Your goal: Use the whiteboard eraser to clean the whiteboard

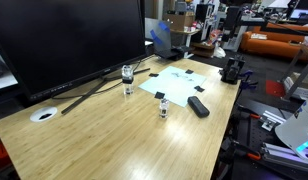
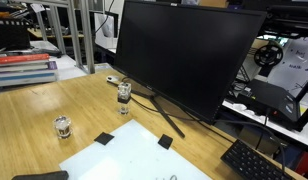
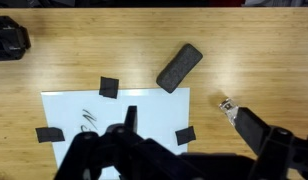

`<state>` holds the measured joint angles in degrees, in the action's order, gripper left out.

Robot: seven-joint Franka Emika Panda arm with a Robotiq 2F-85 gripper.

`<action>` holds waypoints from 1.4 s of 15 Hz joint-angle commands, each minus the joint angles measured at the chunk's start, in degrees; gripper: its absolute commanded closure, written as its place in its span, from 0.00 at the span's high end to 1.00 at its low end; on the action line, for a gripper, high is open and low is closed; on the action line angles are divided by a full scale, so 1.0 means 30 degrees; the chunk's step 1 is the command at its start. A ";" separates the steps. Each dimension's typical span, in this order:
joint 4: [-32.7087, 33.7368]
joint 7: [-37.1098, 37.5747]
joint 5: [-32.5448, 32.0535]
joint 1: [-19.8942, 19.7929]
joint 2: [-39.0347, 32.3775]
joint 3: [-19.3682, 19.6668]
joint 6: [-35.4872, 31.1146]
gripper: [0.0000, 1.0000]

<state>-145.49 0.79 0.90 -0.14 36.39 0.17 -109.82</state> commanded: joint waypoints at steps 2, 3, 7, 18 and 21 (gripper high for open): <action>0.0038 -0.0013 0.0005 -0.0019 -0.0008 -0.0012 0.0046 1.00; 0.0038 -0.0013 0.0005 -0.0019 -0.0008 -0.0012 0.0046 1.00; 0.0713 0.2514 0.0201 -0.0326 -0.2587 -0.0682 -0.2438 1.00; 0.1672 0.6300 0.0464 -0.0026 -0.8811 -0.0924 -0.5975 1.00; 0.1735 0.6336 0.0526 -0.0033 -0.8679 -0.0931 -0.5950 1.00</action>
